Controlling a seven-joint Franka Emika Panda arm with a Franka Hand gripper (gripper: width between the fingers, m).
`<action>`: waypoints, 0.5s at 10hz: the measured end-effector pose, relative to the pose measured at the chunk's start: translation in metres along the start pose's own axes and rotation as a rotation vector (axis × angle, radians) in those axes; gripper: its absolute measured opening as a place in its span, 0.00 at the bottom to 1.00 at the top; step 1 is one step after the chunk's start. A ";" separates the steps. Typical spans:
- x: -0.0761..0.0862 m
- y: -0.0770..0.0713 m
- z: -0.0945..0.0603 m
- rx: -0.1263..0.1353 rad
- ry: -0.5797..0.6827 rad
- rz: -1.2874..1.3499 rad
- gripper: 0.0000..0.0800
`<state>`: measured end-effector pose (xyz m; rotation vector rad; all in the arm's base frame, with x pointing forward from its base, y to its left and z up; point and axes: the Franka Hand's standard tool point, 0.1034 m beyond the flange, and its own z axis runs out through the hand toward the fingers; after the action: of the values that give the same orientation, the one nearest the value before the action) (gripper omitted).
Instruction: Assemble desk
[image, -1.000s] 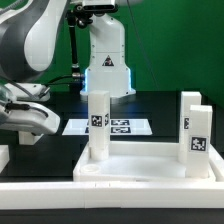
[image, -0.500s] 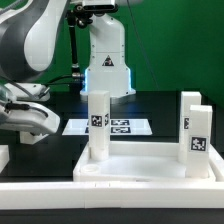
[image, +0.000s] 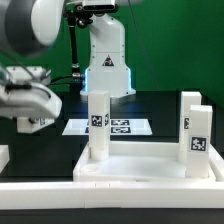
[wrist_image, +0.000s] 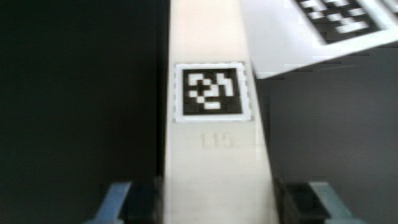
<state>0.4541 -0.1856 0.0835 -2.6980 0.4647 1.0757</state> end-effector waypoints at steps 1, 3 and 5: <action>-0.007 -0.009 -0.012 -0.022 0.027 -0.018 0.36; -0.005 -0.005 -0.003 -0.021 0.021 -0.009 0.36; 0.007 -0.007 -0.013 -0.043 0.182 -0.026 0.36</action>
Offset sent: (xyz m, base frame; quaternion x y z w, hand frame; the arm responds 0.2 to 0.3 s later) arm 0.0000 0.0000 0.0000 0.0000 0.1296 0.0000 0.9916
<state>0.4697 -0.1844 0.0889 -2.8457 0.4394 0.8463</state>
